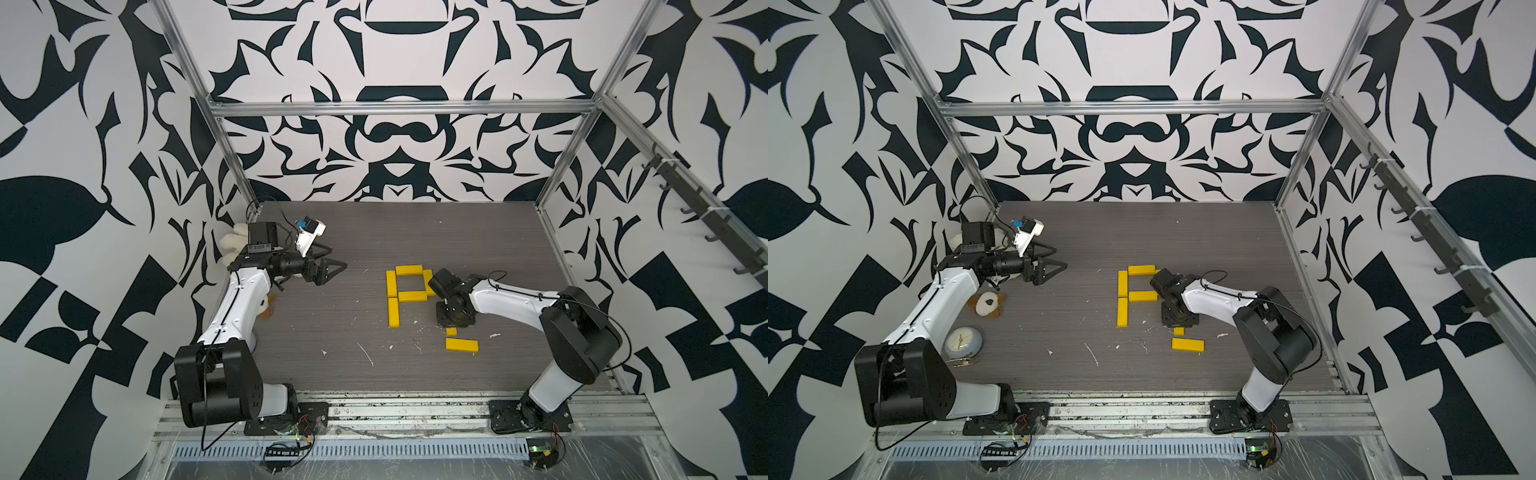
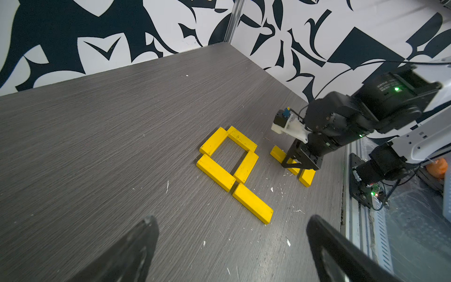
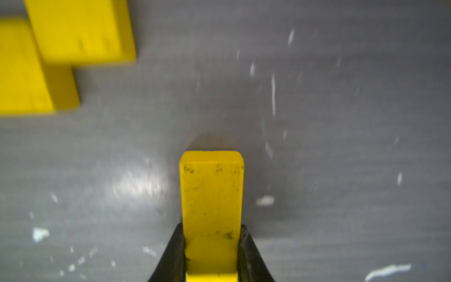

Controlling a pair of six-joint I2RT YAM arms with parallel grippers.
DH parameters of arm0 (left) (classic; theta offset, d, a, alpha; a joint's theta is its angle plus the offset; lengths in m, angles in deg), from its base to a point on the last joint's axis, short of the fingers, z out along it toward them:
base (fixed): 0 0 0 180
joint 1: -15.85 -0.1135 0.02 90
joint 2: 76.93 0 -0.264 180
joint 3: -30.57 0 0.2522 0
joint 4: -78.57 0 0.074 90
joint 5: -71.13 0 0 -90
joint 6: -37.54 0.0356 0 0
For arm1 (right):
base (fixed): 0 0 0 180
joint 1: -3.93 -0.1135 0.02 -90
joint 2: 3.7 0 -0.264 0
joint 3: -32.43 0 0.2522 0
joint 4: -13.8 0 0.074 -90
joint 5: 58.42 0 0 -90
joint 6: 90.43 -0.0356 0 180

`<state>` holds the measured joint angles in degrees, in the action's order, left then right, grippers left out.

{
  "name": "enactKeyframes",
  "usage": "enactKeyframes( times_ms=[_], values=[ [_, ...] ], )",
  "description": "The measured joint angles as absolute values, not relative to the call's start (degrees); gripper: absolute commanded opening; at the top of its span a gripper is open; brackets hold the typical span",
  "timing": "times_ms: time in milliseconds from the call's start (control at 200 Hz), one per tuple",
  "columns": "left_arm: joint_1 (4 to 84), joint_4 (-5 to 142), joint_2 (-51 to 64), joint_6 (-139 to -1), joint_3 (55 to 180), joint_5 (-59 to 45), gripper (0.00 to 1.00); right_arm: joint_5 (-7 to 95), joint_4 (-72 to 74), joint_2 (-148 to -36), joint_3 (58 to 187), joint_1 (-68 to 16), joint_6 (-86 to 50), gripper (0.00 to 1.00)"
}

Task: Assemble the number 8 with building blocks
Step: Move the building block to the center of the board.

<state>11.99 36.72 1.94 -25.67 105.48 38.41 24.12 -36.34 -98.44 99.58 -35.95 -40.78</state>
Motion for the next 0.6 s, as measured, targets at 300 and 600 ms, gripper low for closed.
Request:
enactKeyframes(
  times_ms=[300, 600],
  values=[
    [12.0, 36.7, 2.4, -25.8, 105.5, 39.3, 0.99, 22.8, -44.9, -95.6, 97.5, -39.4, -46.1, 0.00],
    [12.0, 36.7, 2.5, -25.9, 105.5, 39.7, 0.99, 21.5, -44.4, -94.9, 98.8, -39.4, -45.7, 0.00]
  ],
)
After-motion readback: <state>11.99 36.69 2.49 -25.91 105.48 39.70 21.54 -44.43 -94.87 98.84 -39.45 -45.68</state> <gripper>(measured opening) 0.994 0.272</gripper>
